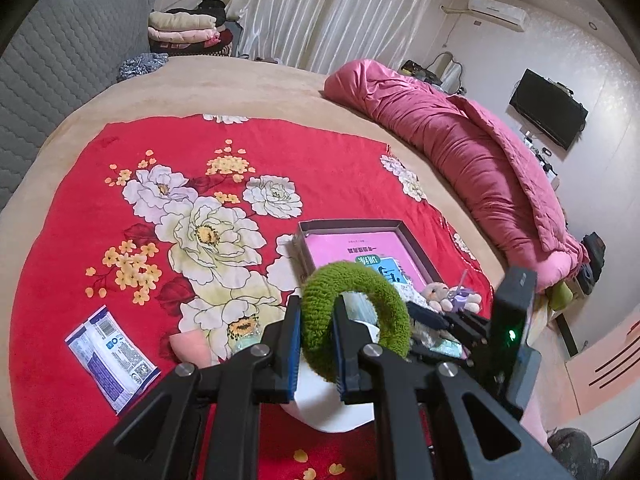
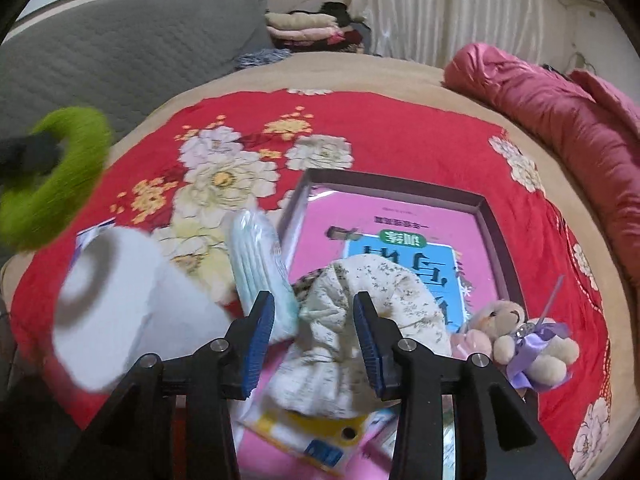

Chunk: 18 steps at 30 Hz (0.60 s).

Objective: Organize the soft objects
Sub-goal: 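Carry the green ring over the pink tray with the left tool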

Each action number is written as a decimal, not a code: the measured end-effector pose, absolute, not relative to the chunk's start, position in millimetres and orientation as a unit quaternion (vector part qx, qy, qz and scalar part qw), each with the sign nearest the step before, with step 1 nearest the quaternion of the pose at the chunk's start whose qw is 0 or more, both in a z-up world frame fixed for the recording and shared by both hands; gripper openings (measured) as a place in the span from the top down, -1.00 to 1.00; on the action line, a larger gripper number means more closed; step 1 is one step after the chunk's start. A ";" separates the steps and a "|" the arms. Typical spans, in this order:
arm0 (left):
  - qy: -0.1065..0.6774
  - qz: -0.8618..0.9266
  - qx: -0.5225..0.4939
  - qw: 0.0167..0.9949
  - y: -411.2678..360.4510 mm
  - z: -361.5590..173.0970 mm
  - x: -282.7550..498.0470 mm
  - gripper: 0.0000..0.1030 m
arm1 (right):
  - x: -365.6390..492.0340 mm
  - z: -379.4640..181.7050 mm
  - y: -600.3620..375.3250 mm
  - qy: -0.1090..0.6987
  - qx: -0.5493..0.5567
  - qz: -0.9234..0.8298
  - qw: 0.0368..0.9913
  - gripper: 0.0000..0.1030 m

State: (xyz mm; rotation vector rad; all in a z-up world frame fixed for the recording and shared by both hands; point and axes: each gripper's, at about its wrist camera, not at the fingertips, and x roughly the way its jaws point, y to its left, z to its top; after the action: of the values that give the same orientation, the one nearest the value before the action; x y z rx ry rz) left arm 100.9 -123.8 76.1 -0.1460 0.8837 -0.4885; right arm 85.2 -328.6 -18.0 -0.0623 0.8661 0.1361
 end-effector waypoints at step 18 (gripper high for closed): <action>0.430 -0.234 -0.069 0.869 -128.0 66.7 108.2 0.73 | 113.6 -27.8 -349.8 0.429 -0.027 0.012 0.903 -0.11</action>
State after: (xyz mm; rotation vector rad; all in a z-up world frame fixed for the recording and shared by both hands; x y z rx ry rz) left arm 108.2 -128.0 66.7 -0.1435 0.9002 -0.4890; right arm 113.6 -349.8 -27.8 -0.0567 0.8860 0.0257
